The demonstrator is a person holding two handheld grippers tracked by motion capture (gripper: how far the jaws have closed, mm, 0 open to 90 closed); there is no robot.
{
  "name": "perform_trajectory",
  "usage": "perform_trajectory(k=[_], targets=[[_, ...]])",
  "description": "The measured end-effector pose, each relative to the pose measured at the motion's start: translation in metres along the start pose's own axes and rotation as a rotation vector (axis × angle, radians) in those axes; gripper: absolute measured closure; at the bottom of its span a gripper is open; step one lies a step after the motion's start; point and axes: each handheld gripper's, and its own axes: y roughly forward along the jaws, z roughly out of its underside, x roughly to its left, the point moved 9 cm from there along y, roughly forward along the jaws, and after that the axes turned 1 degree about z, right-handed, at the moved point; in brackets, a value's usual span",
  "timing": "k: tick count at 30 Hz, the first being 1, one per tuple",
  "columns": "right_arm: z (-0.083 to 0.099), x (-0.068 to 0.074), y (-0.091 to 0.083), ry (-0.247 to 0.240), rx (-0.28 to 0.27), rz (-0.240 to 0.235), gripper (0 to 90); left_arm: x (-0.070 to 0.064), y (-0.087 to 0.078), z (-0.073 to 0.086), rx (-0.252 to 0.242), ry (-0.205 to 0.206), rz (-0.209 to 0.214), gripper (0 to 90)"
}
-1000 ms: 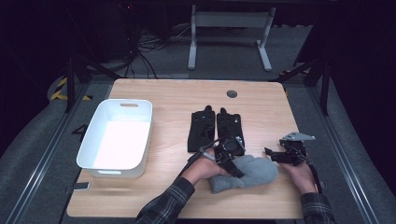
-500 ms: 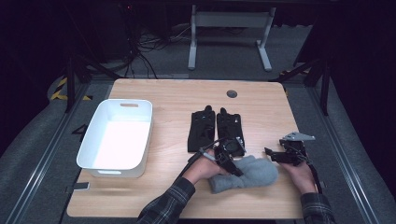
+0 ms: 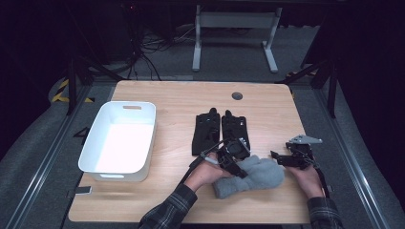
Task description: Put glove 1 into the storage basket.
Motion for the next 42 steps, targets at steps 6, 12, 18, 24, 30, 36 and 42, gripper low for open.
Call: perform_trajectory(k=[6, 12, 18, 24, 30, 36, 42], targets=[[0.000, 0.000, 0.000, 0.001, 0.000, 0.000, 21.8, -0.003, -0.018, -0.001, -0.042, -0.001, -0.004, 70.7], [0.000, 0.000, 0.000, 0.001, 0.000, 0.000, 21.8, 0.000, -0.040, 0.002, -0.064, -0.007, -0.021, 70.5], [0.000, 0.000, 0.000, 0.001, 0.000, 0.001, 21.8, 0.005, -0.064, 0.004, -0.101, -0.027, -0.055, 70.5], [0.000, 0.000, 0.000, 0.001, 0.000, 0.004, 21.0, 0.011, -0.089, 0.006, -0.136, -0.048, -0.095, 70.3], [0.001, -0.001, 0.001, 0.006, 0.011, 0.018, 15.8, 0.019, -0.114, 0.010, -0.167, -0.070, -0.135, 70.2], [0.001, -0.001, 0.001, 0.006, 0.013, 0.016, 15.3, 0.027, -0.137, 0.019, -0.193, -0.113, -0.167, 70.1], [0.001, -0.001, 0.001, 0.003, 0.012, 0.012, 15.3, 0.039, -0.165, 0.032, -0.226, -0.157, -0.213, 70.1]])
